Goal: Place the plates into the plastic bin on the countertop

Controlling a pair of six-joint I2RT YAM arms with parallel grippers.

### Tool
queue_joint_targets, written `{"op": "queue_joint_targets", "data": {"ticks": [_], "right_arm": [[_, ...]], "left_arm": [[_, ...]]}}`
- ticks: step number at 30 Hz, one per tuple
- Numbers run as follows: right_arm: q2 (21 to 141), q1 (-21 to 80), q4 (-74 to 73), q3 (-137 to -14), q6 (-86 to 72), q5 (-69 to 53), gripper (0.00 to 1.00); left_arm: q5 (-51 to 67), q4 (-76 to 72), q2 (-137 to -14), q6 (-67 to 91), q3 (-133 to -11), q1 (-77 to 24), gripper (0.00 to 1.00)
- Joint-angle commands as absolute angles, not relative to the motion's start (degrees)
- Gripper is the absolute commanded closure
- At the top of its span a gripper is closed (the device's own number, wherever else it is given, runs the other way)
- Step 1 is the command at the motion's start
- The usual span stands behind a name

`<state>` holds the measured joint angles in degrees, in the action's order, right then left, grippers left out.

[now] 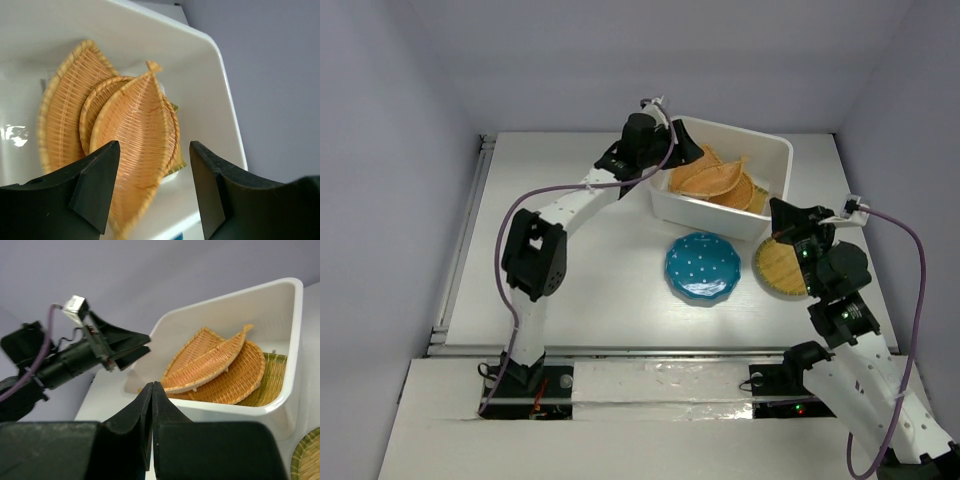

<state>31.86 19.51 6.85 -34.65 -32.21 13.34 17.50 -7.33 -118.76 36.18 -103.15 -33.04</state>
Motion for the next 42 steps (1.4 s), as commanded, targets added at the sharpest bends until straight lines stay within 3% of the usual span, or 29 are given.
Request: {"op": "queue_joint_targets", "data": {"ticks": [1, 6, 9, 12, 13, 15, 23, 24, 25, 29, 42], "right_arm": [[32.0, 19.3, 8.8, -34.4, -32.1, 15.3, 0.95], [33.6, 19.3, 7.3, -35.1, -32.3, 16.8, 1.0], [35.7, 19.3, 6.2, -35.9, -32.5, 16.5, 1.0], [37.0, 19.3, 5.9, -36.6, -32.8, 15.6, 1.0], [37.0, 19.3, 5.8, -36.6, -33.0, 15.6, 1.0], [36.3, 19.3, 5.5, -37.0, -33.1, 15.9, 1.0], [33.1, 19.3, 1.7, -37.8, -33.7, 17.3, 1.0], [32.8, 19.3, 1.3, -37.7, -33.9, 17.7, 1.0], [32.1, 19.3, 0.9, -37.6, -34.0, 17.8, 1.0], [30.6, 19.3, -1.5, -37.3, -33.9, 18.5, 1.0], [28.8, 19.3, -2.6, -35.9, -33.0, 19.5, 0.97]], "left_arm": [[14.0, -13.3, -103.8, 33.0, -99.2, -33.1, 0.45], [8.9, -22.9, -89.1, 32.1, -80.4, -33.8, 0.48], [5.4, -26.0, -80.5, 31.5, -68.8, -35.2, 0.55], [1.6, -25.7, -74.5, 30.6, -58.7, -37.8, 0.74], [0.6, -24.9, -72.5, 30.2, -56.6, -38.6, 0.9], [-4.5, -22.4, -71.4, 29.6, -51.3, -41.0, 1.0], [-10.4, -22.7, -75.5, 30.8, -40.8, -48.2, 1.0], [-10.3, -22.7, -76.7, 30.8, -41.0, -48.2, 0.94], [-10.2, -22.7, -79.4, 30.8, -41.3, -48.9, 0.78], [-10.9, -22.5, -85.5, 30.9, -44.5, -51.2, 0.58], [-14.7, -19.5, -98.3, 30.5, -50.6, -53.4, 0.59]]}}
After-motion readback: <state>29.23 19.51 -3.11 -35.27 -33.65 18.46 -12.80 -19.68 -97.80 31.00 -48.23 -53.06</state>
